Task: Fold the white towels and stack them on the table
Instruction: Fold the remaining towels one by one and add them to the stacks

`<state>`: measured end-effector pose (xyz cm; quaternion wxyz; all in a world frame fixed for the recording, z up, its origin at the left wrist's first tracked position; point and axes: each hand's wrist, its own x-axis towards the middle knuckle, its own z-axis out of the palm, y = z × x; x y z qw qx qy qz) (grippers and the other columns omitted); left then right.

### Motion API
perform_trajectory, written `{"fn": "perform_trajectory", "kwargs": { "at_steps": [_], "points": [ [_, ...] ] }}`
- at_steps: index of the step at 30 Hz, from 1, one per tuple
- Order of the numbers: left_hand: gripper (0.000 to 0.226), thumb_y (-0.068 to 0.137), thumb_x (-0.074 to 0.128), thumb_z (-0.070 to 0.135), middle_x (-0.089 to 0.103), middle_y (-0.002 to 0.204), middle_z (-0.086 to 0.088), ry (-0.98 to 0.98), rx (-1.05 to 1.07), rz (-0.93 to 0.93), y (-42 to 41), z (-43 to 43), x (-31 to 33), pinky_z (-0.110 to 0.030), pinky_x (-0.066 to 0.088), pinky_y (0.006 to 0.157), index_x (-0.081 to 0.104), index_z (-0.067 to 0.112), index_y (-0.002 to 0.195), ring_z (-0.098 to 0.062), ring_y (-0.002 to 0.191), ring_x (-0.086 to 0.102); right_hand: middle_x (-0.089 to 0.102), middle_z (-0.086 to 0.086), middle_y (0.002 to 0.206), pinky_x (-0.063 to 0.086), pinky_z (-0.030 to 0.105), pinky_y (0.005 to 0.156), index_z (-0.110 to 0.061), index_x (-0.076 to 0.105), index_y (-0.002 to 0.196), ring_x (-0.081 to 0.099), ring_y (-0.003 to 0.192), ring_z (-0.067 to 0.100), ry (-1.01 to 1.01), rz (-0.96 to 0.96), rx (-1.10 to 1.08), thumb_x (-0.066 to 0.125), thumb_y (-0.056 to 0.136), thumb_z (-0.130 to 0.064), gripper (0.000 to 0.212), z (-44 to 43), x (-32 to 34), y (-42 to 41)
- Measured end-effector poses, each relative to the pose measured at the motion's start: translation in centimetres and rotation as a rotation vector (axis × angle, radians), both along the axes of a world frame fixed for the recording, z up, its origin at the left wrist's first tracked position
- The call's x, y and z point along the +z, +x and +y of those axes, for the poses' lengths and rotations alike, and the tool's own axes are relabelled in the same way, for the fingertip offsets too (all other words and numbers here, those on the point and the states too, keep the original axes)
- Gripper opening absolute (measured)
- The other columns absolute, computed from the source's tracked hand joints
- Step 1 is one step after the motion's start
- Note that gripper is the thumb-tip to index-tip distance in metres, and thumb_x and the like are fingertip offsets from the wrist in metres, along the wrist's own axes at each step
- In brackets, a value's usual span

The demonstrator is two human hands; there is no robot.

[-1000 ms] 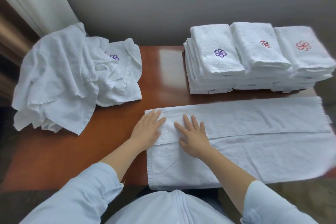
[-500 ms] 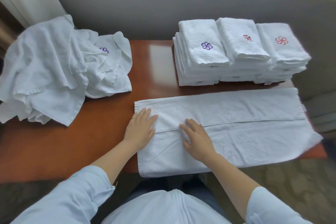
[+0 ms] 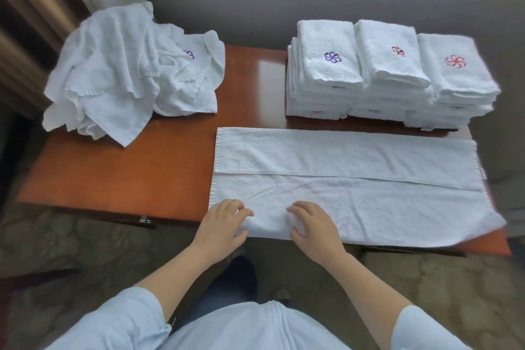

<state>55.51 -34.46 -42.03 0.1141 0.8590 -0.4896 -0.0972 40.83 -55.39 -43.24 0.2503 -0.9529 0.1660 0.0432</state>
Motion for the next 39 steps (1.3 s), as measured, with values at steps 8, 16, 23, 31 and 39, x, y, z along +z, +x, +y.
{"fn": "perform_trajectory", "kwargs": {
  "at_steps": [8,16,23,31,39],
  "points": [
    [0.052,0.078,0.073,0.027,0.047,0.126,0.0,0.218,0.056,0.008,-3.3,-1.1,-1.0,-0.035,0.037,0.104,0.052,0.023,0.125,-0.022,0.118,0.047,0.043,0.003,0.142,0.032,0.036,0.11,-0.018,0.052,0.127,0.042,0.129,0.028,-0.195,0.094,0.106,0.067,0.071,-0.008,0.059,0.0,-0.8,-3.5],
    [0.061,0.079,0.068,0.046,0.039,0.127,0.001,0.375,0.175,-0.042,-4.9,-3.2,-0.9,-0.035,0.034,0.104,0.04,0.023,0.127,-0.021,0.117,0.039,0.054,-0.002,0.119,0.041,0.033,0.078,-0.019,0.054,0.119,0.048,0.106,0.024,-0.256,0.113,0.13,0.047,0.078,0.002,0.046,-1.3,-0.1,-2.0],
    [0.056,0.089,0.058,0.052,0.04,0.135,0.002,0.27,0.215,-0.03,-7.2,-5.9,0.2,-0.047,0.023,0.117,0.038,0.024,0.133,-0.021,0.131,0.036,0.067,-0.004,0.096,0.045,0.032,0.066,-0.02,0.066,0.107,0.062,0.082,0.023,0.006,-0.06,-0.127,0.055,0.088,-0.015,0.022,-2.3,2.5,-1.8],
    [0.018,0.095,0.05,0.026,0.063,0.106,0.005,0.091,0.34,0.002,-5.7,-9.2,2.7,-0.042,0.025,0.117,0.052,0.021,0.112,-0.017,0.096,0.06,0.071,-0.007,0.107,0.049,0.031,0.078,-0.026,0.069,0.11,0.065,0.093,0.019,0.063,-0.13,-0.166,0.051,0.096,-0.018,0.024,-4.1,4.9,-0.6],
    [0.016,0.096,0.042,0.022,0.063,0.099,0.005,0.017,0.51,0.025,-0.1,-7.6,5.3,-0.032,0.035,0.063,0.056,0.023,0.103,-0.021,0.075,0.055,0.072,-0.001,0.104,0.048,0.041,0.088,-0.018,0.071,0.109,0.063,0.098,0.024,-0.031,-0.234,-0.237,0.048,0.099,-0.011,0.026,-6.4,6.0,3.4]
  ]
}}
